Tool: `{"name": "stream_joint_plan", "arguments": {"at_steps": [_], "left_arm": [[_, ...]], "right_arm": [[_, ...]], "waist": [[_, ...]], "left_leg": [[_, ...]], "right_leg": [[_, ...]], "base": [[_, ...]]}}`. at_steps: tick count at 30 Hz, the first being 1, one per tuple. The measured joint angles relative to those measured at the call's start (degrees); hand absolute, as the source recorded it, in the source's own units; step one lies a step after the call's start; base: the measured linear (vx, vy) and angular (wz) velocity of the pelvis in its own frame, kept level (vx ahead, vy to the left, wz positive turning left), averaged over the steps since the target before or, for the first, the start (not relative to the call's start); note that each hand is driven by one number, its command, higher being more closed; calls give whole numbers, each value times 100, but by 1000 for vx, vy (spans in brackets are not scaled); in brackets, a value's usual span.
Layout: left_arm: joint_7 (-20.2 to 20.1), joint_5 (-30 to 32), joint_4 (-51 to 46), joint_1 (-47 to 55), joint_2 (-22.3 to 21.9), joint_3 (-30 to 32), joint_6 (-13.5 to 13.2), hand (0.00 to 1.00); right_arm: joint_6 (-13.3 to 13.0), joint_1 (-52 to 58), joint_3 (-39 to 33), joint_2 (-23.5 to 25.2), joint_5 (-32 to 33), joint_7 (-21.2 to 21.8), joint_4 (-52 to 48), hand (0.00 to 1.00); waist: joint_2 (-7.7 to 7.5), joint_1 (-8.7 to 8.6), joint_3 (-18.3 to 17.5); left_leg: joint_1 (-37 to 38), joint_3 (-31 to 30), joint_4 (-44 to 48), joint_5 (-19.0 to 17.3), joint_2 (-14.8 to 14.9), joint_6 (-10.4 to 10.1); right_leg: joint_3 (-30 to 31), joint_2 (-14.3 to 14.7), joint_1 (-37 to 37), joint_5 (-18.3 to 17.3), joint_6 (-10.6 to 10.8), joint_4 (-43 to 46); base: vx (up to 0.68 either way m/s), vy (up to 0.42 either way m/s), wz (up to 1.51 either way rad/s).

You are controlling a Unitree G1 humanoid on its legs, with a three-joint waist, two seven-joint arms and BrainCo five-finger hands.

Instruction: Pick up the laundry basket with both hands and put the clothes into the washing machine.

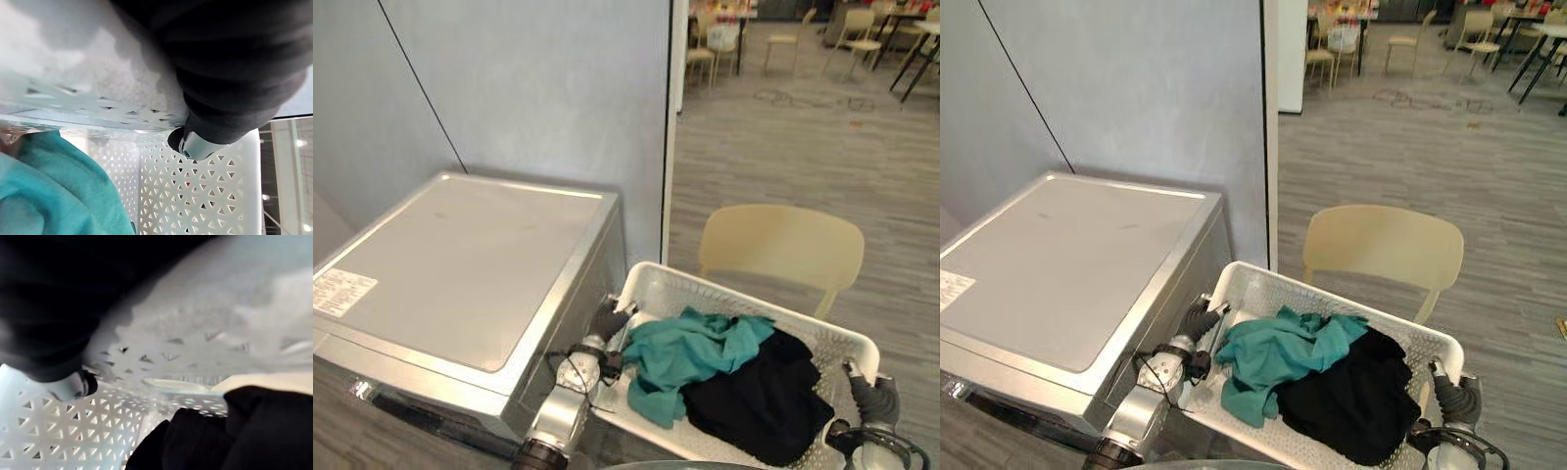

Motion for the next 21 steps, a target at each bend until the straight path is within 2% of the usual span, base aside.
{"name": "stream_joint_plan", "arguments": {"at_steps": [1, 2, 3, 4, 7, 10, 13, 15, 16, 17, 18, 19, 21], "left_arm": [[-38, -16, 0, 3, -56, -25, 3, 100], [-56, -18, 2, 9, -60, -14, 14, 100], [-64, -17, 2, 14, -54, -1, 61, 100], [-83, -16, 2, 22, -48, -1, 83, 100], [-183, -25, -3, 39, -54, 2, 108, 100], [-210, -63, -14, 51, -54, 126, 106, 100], [-228, -61, -19, 4, -54, 191, 107, 100], [-257, -54, -14, -59, -57, 232, 106, 100], [-256, -54, -3, -77, -55, 293, 101, 100], [-256, -53, 28, -82, -53, 355, 101, 100], [-258, -44, 54, -94, -50, 387, 101, 100], [-258, -25, 114, -155, -28, 447, 102, 100], [-223, -27, 280, -301, 9, 503, 98, 100]], "right_arm": [[-25, -18, -87, -9, 20, 6, 98, 100], [-83, -52, -108, 44, 31, 5, 250, 100], [-89, -42, -114, 157, 68, 11, 396, 100], [-96, -39, -128, 184, 68, 20, 486, 100], [-194, -99, -263, 233, 68, 184, 665, 100], [-209, -312, -259, 252, 70, 294, 893, 100], [-244, -483, -333, 249, 73, 408, 1042, 100], [-321, -731, -384, 212, 71, 442, 1339, 100], [-329, -860, -372, 167, 69, 481, 1444, 100], [-347, -983, -358, 121, 68, 506, 1628, 100], [-357, -1052, -356, 122, 66, 512, 1737, 100], [-347, -1240, -341, 94, 52, 515, 1911, 100], [-265, -1449, -264, 0, 39, 514, 2034, 100]], "waist": [[46, 5, 22], [-27, 31, 56], [-119, 1, 92], [-124, 1, 97], [-36, -4, 96], [-95, 12, 87], [-40, -78, 124], [-11, -146, 145], [6, -161, 170], [-33, -157, 152], [-23, -146, 155], [-9, -144, 166], [120, -90, 194]], "left_leg": [[236, -2, -878, 162, -31, -50], [401, 16, -1076, -70, -234, -280], [388, 65, -1097, -116, -362, -261], [387, 109, -1128, -152, -392, -238], [515, 470, -1432, -534, -404, -153], [609, 939, -1548, -609, -385, -151], [419, 1100, -1271, -788, -228, -84], [431, 1164, -1355, -782, -157, -75], [433, 1242, -1342, -776, -125, -67], [446, 1362, -1300, -776, -105, -68], [425, 1398, -1240, -777, -59, -68], [307, 1404, -990, -776, 136, -68], [136, 1352, -663, -772, 391, -79]], "right_leg": [[28, -9, -144, -138, 85, 259], [214, -135, -296, -394, 280, 556], [263, -259, -399, -452, 362, 631], [296, -280, -430, -455, 368, 615], [514, -224, -647, -420, 476, 608], [869, -141, -866, -304, 587, 606], [999, -44, -1084, -261, 651, 692], [855, -71, -1044, -192, 590, 552], [519, -265, -1098, -288, 423, 754], [205, -587, -1117, -306, 392, 1000], [113, -710, -1101, -308, 396, 1031], [-104, -853, -1069, -294, 416, 954], [-300, -687, -1091, -246, 516, 886]], "base": [[24, 225, -22], [-2, 241, -20], [-9, 220, -16], [-27, 147, -18], [-16, 135, -36], [-30, 84, -60], [-20, 49, -36], [-11, 30, -12], [17, -18, -26], [35, -55, -28], [48, -128, -27], [47, -186, -20], [52, -188, -30]]}}
